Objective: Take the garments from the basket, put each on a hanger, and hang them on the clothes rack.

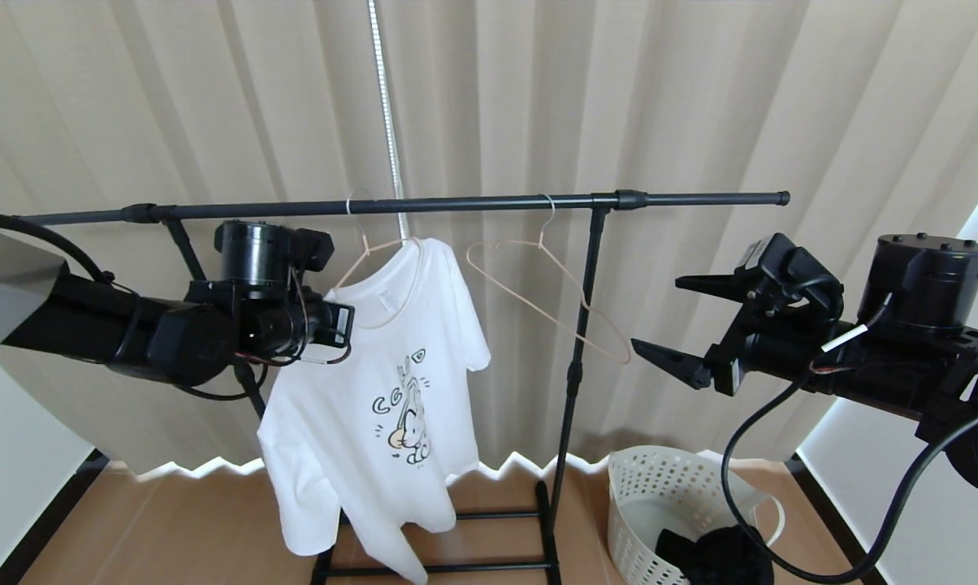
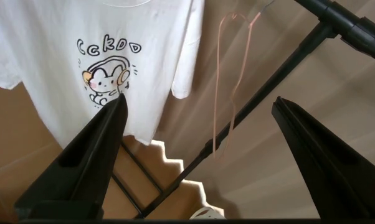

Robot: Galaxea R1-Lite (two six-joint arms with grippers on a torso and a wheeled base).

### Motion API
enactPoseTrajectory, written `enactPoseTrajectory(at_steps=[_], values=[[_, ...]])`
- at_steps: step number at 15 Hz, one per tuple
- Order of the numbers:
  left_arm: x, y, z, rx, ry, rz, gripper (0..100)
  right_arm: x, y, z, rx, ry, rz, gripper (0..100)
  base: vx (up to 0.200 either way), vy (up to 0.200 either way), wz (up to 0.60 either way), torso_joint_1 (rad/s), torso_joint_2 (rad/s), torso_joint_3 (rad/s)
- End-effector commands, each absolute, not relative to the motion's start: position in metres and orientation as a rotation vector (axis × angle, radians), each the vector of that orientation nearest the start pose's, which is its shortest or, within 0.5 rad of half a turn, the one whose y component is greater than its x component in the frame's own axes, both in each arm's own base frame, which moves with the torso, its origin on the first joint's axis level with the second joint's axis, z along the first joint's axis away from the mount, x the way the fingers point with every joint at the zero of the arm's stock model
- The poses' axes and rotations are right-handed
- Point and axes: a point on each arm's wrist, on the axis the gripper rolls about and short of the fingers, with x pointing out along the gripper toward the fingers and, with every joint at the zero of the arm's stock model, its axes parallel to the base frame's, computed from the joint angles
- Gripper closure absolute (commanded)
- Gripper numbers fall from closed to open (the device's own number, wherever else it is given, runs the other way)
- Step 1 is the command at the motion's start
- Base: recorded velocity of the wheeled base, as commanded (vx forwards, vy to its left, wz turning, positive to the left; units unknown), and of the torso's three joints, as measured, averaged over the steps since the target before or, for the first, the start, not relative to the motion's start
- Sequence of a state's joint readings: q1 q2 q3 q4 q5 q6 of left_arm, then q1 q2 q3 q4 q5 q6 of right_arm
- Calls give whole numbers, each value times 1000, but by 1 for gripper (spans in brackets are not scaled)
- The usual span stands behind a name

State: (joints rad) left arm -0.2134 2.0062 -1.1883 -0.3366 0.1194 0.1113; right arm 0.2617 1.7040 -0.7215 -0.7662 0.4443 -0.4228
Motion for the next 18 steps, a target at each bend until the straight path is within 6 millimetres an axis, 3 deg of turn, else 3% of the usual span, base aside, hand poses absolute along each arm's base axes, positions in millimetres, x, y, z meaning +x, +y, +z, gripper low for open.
enactPoseTrajectory(at_steps=[1,4,8,18], values=[[417,-76,133,186,481,-94,100,286,87,171,-383,72,740,0,0,0,0,0,0,0],[444,-78,128,181,458,-83,100,287,87,169,-383,77,740,0,0,0,0,0,0,0],[465,-82,123,181,453,-83,100,289,87,167,-382,85,740,0,0,0,0,0,0,0],[466,-83,125,182,450,-85,100,288,87,168,-383,84,738,0,0,0,0,0,0,0]])
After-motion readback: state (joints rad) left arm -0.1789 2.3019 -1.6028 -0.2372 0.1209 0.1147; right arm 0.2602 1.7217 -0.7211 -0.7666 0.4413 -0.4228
